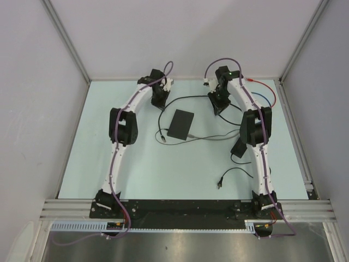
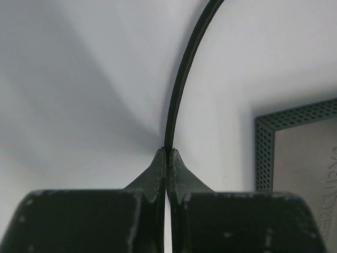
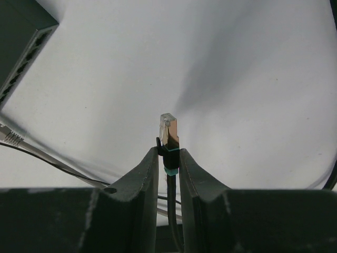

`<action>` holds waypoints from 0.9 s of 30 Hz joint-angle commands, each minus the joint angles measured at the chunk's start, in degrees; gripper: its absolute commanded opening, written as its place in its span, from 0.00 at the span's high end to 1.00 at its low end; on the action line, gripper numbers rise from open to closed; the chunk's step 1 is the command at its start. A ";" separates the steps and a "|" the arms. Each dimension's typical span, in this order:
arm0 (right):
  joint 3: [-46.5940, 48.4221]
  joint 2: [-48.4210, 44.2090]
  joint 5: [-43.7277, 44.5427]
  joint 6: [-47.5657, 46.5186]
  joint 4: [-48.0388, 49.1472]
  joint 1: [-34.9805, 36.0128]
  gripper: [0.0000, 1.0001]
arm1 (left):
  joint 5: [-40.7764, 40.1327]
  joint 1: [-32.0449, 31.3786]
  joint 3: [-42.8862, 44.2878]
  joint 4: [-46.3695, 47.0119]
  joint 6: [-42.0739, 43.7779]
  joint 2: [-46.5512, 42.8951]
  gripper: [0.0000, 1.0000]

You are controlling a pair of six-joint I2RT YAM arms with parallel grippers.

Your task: Pull the plug from the switch port

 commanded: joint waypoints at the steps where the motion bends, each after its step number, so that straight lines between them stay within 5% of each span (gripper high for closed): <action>1: -1.21 -4.32 1.73 -0.84 -0.09 -0.59 1.00 | -4.56 3.14 4.42 4.07 -4.48 0.44 1.00; 10: -2.00 -2.92 5.94 -0.84 0.70 -1.74 1.00 | -14.41 7.63 -2.42 20.38 -1.07 -7.02 1.00; 19: -1.65 -3.09 6.91 -0.14 1.40 -5.34 1.00 | -13.19 -0.53 -4.02 33.24 15.64 -11.07 1.00; 24: 0.10 -4.76 14.20 -0.05 3.86 -6.48 1.00 | -10.46 -4.41 3.36 36.06 10.83 -9.85 1.00; 27: 1.60 -7.21 17.98 -0.05 5.36 -6.92 1.00 | -1.87 -4.41 6.00 36.59 2.74 -10.37 1.00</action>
